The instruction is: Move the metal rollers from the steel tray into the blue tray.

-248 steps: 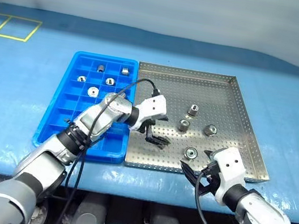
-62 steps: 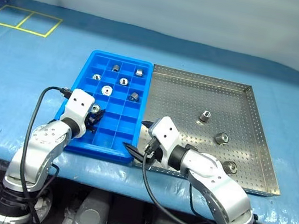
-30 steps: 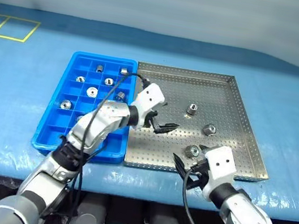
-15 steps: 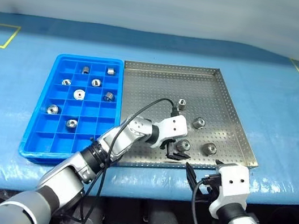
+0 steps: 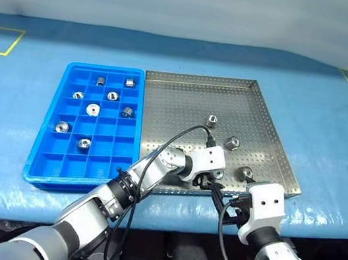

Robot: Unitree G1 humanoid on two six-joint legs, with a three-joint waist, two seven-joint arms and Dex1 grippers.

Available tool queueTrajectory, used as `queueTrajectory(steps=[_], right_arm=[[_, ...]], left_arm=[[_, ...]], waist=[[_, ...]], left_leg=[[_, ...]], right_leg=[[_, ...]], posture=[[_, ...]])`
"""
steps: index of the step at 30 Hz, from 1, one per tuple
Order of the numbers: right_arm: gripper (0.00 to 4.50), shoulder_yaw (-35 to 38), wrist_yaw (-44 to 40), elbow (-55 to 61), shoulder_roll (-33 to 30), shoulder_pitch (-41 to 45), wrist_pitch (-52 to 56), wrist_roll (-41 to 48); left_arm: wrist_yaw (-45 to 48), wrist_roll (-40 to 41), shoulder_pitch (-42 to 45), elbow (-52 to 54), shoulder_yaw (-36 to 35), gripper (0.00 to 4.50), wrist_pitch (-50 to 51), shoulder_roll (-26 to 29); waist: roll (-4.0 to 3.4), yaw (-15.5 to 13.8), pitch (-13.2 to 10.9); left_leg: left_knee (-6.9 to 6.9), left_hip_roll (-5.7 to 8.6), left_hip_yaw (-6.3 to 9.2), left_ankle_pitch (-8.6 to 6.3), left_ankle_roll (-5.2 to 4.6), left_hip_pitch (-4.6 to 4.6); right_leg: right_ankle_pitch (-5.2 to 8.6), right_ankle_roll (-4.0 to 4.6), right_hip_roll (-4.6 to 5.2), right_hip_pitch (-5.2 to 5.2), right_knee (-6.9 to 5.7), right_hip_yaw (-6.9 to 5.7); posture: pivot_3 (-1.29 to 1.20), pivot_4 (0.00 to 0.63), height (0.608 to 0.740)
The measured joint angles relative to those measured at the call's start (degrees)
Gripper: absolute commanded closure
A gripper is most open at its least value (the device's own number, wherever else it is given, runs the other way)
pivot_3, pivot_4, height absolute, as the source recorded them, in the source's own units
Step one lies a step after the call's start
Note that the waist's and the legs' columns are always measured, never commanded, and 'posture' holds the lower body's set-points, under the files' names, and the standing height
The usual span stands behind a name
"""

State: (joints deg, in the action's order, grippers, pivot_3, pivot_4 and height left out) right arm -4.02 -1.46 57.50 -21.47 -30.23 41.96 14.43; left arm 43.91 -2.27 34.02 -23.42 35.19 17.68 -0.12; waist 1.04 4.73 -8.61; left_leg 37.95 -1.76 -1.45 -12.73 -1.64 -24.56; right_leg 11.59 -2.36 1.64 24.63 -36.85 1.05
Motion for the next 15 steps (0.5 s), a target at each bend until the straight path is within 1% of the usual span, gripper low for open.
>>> queueTrajectory(steps=[1, 7, 11, 14, 15], right_arm=[[0.0, 0.0, 0.0, 0.0, 0.0, 0.2, 0.1, 0.1], [0.0, 0.0, -0.7, 0.0, -0.2, 1.7, 1.3, 0.5], [0.0, 0.0, -1.4, 0.0, -0.5, 2.9, 2.3, 0.8], [0.0, 0.0, -2.5, 0.0, -0.8, 4.8, 3.5, 1.4], [0.0, 0.0, -3.1, 0.0, -1.2, 5.9, 4.3, 1.7]], left_arm=[[0.1, 0.1, 0.0, 0.1, -0.2, 2.63, 0.3, 0.1], [1.1, 0.4, -1.5, 3.5, -1.7, 2.63, 2.6, 1.2], [0.8, 2.6, -1.9, 8.2, -5.6, 2.63, 5.7, 1.3], [-0.8, 5.2, -2.2, 13.0, -10.1, 2.63, 8.6, 1.1], [-1.7, 6.8, -2.4, 15.8, -12.5, 2.63, 10.4, 0.8]], waist=[[0.0, 0.0, 0.0], [0.0, -0.3, 0.0], [0.0, -0.8, 0.0], [0.0, -1.0, 0.0], [0.0, -1.3, 0.0]], left_leg=[[0.01, 0.0, 0.0, 0.0, 0.0, 0.0], [0.01, -0.01, 0.0, 0.0, 0.0, -0.01], [0.02, -0.01, 0.01, 0.0, 0.0, 0.0], [0.03, -0.01, 0.01, 0.0, 0.0, 0.0], [0.03, 0.0, 0.02, 0.0, -0.01, 0.0]], right_leg=[[0.0, 0.0, 0.0, -0.01, 0.0, 0.0], [0.0, 0.0, 0.0, 0.0, 0.0, 0.0], [-0.01, -0.01, 0.0, -0.02, 0.0, 0.0], [-0.01, -0.02, -0.01, -0.04, -0.01, 0.0], [-0.02, -0.03, -0.01, -0.04, 0.0, 0.0]], posture=[[-0.16, 0.15, 0.74], [-0.13, 0.15, 0.74], [-0.09, 0.15, 0.74], [-0.07, 0.15, 0.74], [-0.05, 0.15, 0.74]])
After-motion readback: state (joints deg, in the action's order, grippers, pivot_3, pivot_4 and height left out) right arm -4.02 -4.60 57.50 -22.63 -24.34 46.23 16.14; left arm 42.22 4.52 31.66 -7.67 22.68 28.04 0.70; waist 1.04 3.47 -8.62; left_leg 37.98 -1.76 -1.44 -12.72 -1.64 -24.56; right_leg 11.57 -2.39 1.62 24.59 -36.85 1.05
